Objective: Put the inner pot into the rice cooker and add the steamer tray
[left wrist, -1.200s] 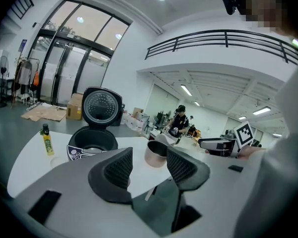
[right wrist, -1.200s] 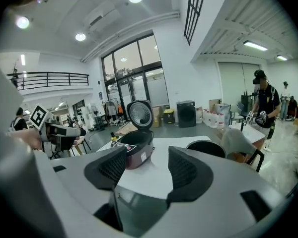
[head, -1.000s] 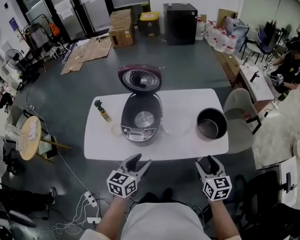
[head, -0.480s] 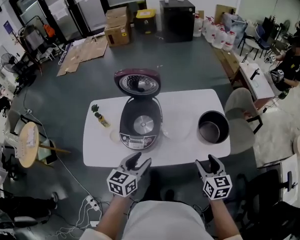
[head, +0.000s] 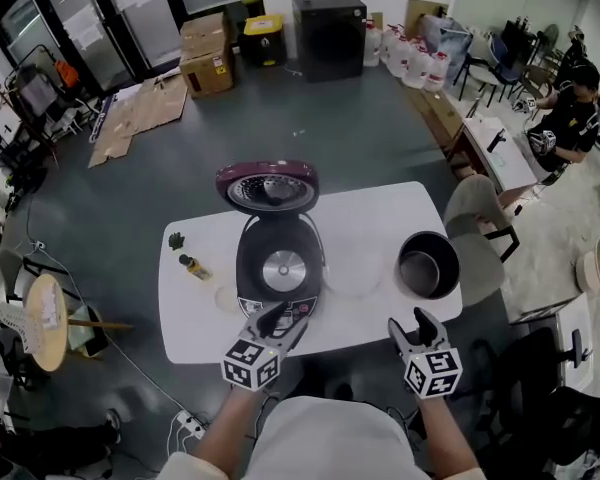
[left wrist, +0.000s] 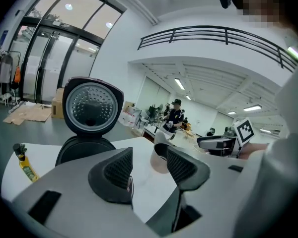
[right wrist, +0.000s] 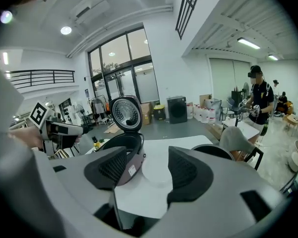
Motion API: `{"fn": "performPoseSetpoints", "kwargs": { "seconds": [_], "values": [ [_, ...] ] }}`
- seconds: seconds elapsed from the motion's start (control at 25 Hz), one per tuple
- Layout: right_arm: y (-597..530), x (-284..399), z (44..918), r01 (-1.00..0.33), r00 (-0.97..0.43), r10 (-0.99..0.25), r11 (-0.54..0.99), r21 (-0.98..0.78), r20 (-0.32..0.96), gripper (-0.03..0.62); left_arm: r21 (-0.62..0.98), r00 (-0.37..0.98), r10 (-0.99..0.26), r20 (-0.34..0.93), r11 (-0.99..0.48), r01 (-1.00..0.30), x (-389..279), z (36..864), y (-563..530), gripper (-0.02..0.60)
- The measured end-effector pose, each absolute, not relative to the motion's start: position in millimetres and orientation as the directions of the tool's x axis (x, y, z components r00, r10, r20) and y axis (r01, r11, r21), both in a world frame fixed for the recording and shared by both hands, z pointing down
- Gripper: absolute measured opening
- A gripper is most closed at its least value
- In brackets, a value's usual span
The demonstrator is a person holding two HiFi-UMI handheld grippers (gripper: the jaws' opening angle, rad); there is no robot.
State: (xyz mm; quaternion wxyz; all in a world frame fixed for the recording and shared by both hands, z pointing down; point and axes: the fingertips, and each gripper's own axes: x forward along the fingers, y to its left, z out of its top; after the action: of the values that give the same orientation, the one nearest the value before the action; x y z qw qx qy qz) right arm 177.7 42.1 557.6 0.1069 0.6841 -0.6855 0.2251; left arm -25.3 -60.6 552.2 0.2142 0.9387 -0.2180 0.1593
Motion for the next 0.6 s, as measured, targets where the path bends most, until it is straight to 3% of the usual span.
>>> {"fn": "performPoseSetpoints", "kwargs": {
  "seconds": [0.6],
  "values": [
    [-31.9,162.9,557.9,-0.988,0.013,-0.878,-0.086,-0.13,0.478,0.275,0.35,0.872,-0.268,0.41,-0.836,-0.422,-39.2,566.0,-132.0,0.23]
  ]
}}
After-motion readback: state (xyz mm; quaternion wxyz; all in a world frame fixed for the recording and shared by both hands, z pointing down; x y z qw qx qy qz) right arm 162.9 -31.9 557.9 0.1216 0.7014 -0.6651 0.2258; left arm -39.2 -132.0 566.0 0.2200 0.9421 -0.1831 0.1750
